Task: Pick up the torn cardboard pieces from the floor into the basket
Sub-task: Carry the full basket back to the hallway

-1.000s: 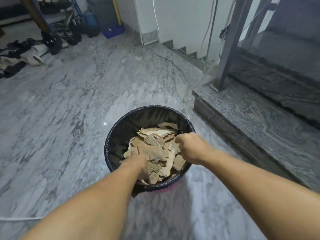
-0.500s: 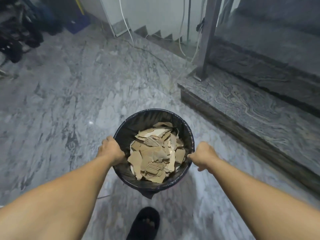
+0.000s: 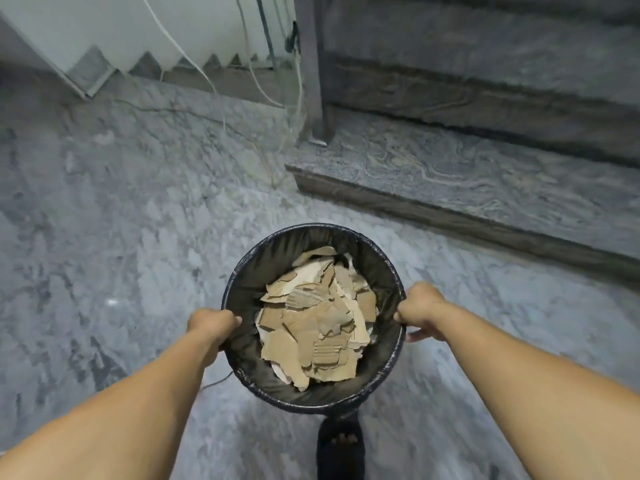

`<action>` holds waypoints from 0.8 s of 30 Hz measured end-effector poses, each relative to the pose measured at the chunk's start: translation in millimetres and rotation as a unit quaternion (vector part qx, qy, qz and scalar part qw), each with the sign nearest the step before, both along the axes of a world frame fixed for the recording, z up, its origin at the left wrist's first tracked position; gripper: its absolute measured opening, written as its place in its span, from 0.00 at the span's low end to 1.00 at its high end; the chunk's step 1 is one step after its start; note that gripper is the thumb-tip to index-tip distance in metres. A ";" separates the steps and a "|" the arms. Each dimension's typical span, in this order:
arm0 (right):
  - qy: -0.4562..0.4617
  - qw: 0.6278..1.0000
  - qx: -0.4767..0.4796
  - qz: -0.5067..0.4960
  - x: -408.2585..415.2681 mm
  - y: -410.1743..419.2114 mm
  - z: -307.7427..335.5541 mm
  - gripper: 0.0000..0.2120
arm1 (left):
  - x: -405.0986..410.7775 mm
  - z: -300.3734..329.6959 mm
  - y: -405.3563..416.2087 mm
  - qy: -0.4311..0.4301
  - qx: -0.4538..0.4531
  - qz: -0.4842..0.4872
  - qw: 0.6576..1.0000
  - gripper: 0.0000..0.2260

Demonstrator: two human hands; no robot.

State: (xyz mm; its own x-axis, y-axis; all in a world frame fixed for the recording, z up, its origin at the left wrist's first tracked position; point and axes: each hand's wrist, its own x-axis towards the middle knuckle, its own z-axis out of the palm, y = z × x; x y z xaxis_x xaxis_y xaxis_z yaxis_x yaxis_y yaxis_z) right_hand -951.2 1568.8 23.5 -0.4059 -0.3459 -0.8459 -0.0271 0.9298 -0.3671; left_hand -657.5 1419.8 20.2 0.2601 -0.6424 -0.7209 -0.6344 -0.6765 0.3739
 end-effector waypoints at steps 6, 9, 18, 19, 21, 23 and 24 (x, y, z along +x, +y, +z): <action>-0.003 0.998 0.005 -0.070 -32.9 68.5 85.3 0.09 | -54.0 69.3 8.5 0.017 -0.015 -0.098 0.995 0.06; 0.011 0.994 -0.007 -0.109 -44.7 114.7 132.9 0.09 | -86.5 113.4 29.2 0.042 -0.007 -0.154 0.987 0.07; 0.127 0.953 -0.070 -0.267 -26.3 276.5 291.5 0.09 | -156.8 253.0 131.7 0.123 -0.047 -0.313 0.941 0.03; 0.139 0.945 -0.077 -0.286 -18.4 296.8 310.9 0.08 | -160.7 271.1 146.4 0.128 -0.059 -0.334 0.932 0.04; 0.159 0.932 -0.086 -0.315 -9.1 324.6 339.3 0.08 | -168.2 300.0 169.7 0.138 -0.078 -0.364 0.918 0.06; 0.180 0.918 -0.085 -0.344 8.7 355.2 369.1 0.07 | -169.6 329.9 199.0 0.140 -0.102 -0.387 0.906 0.07; 0.192 0.910 -0.083 -0.358 14.9 368.5 379.0 0.06 | -170.0 341.6 210.8 0.140 -0.115 -0.388 0.904 0.08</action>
State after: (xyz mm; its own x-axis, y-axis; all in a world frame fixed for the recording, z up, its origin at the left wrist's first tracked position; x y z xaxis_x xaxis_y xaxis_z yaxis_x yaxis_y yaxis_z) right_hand -936.3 1937.3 402.5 -0.8318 0.0132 -0.5549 0.4086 0.6911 -0.5961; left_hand -827.5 1630.6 361.8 -0.5053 -0.6946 -0.5121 -0.7427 0.0479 0.6679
